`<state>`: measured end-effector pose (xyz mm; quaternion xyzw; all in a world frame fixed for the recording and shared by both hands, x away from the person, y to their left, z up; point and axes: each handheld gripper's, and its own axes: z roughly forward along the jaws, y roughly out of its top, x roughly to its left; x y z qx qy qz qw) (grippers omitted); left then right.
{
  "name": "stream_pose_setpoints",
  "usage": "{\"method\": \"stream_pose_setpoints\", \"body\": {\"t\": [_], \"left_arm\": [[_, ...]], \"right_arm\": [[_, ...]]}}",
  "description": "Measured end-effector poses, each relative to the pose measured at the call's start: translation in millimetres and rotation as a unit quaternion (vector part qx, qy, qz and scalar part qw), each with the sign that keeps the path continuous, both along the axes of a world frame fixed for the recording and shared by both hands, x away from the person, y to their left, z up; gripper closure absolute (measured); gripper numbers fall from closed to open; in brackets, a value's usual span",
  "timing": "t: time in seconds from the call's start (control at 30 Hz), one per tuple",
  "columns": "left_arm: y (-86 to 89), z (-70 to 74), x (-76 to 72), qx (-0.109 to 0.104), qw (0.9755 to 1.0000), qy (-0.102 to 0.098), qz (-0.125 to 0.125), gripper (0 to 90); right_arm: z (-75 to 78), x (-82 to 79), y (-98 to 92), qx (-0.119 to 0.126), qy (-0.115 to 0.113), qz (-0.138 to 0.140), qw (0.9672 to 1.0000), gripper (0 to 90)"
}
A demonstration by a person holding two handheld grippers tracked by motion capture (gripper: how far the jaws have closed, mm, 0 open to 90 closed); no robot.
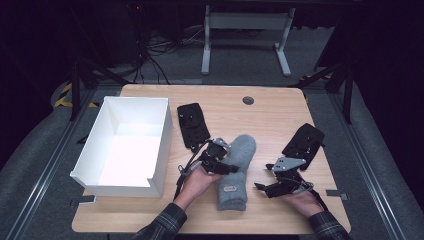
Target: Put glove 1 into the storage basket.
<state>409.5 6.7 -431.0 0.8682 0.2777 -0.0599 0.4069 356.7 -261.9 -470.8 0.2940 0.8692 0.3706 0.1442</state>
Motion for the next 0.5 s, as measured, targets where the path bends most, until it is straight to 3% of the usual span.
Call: {"method": "stream_pose_setpoints", "body": {"t": [0.17,0.5], "left_arm": [[6.2,16.7,-4.4,-0.010,0.9999,-0.012,0.002,68.9],[24.3,63.5,-7.7,-0.026,0.9988,-0.039,0.017,69.6]], "right_arm": [[0.0,0.0,0.0,0.000,0.000,0.000,1.0000,15.8],[-0.2,0.1,0.4,0.001,0.000,-0.001,1.0000,15.5]]}}
